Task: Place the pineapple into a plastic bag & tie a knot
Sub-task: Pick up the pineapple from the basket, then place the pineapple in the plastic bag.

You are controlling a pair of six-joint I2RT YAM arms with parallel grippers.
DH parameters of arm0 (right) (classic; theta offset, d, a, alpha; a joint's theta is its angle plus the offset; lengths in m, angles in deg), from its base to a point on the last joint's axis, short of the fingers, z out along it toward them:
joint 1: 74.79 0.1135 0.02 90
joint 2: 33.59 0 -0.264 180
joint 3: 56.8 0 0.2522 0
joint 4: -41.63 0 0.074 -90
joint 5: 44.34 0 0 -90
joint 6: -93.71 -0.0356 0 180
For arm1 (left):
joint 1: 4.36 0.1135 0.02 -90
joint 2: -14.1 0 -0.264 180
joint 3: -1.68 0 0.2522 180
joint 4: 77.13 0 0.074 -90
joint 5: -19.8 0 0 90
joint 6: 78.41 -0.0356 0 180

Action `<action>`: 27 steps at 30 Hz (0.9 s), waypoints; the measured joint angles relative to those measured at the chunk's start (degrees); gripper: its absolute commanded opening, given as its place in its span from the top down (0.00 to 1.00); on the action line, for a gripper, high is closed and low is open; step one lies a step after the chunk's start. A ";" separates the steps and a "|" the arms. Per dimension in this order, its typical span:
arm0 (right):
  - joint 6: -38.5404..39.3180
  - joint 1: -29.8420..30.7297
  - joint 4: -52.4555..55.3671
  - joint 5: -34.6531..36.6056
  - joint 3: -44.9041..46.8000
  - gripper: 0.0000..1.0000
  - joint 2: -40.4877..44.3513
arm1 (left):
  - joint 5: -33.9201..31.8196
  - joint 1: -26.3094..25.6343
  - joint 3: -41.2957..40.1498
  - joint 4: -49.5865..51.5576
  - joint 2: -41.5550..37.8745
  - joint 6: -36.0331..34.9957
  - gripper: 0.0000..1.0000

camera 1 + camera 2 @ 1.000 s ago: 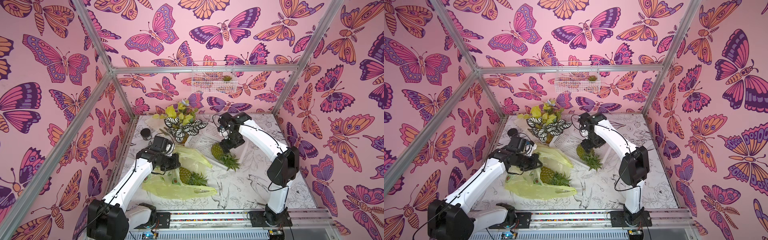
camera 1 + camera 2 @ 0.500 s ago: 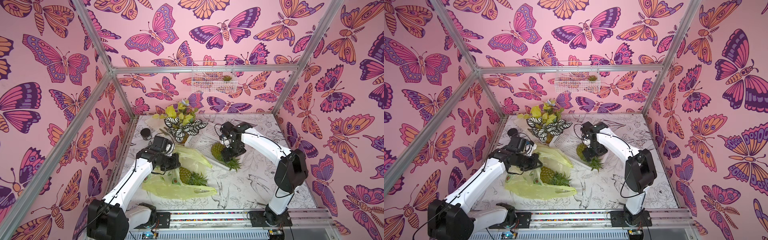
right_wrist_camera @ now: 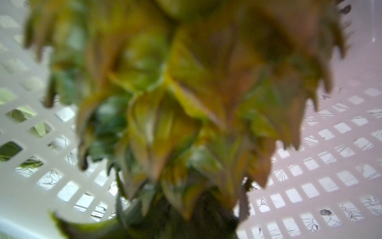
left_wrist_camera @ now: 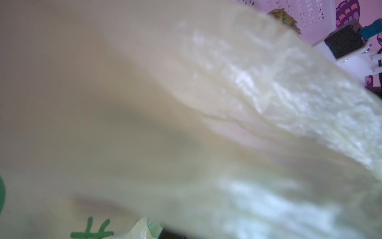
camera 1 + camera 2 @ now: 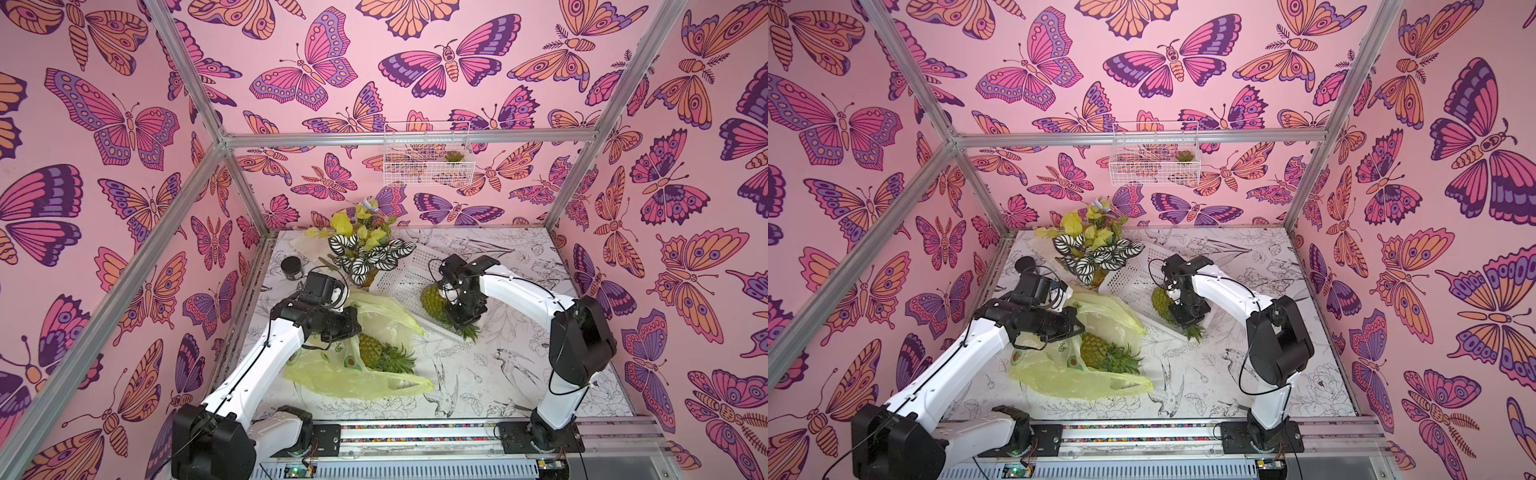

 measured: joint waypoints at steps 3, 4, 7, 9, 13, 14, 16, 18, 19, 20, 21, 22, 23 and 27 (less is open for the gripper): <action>-0.24 0.00 1.73 -0.11 -2.38 1.00 0.52 | 0.00 0.00 0.00 0.04 -0.74 0.33 1.00; -0.26 -0.02 2.21 -0.22 -3.39 1.00 0.94 | 0.00 0.00 0.00 0.07 -1.11 0.39 1.00; -0.92 0.00 4.02 -0.26 -6.64 1.00 3.48 | 0.02 -0.02 0.00 0.46 -2.38 0.39 1.00; -1.46 0.00 5.11 -0.26 -8.24 1.00 6.54 | 0.04 -0.04 0.00 0.81 -2.89 0.39 1.00; -2.08 0.00 7.65 -1.18 -8.68 1.00 15.85 | 0.24 -0.04 0.00 1.88 -2.97 0.37 1.00; -2.14 0.04 8.35 -1.84 -8.57 1.00 18.43 | 0.26 -0.04 0.00 2.01 -2.97 0.37 1.00; -2.32 0.63 9.46 -3.69 -8.09 1.00 24.22 | 0.50 -0.04 0.02 2.38 -2.95 0.37 1.00; -2.36 2.67 10.14 -5.42 -7.54 1.00 29.18 | 0.79 -0.09 0.13 2.91 -2.86 0.35 1.00; -2.43 4.61 10.10 -6.82 -6.80 1.00 31.95 | 1.11 -0.11 0.24 3.06 -2.75 0.33 1.00; -2.54 6.19 9.90 -8.48 -6.05 1.00 33.97 | 1.40 -0.11 0.37 3.13 -2.69 0.33 1.00; -2.60 7.91 9.57 -10.91 -4.87 1.00 36.15 | 1.70 -0.15 0.59 3.19 -2.56 0.24 1.00; -2.80 9.49 9.16 -13.40 -3.52 1.00 38.03 | 1.95 -0.26 0.83 3.21 -2.43 0.17 1.00; -3.02 10.71 8.74 -15.23 -2.29 1.00 39.32 | 2.12 -0.28 1.05 3.21 -2.29 0.11 1.00; -4.46 17.86 6.14 -20.50 3.74 1.00 41.48 | 2.64 -0.37 2.36 3.23 -1.44 -0.50 1.00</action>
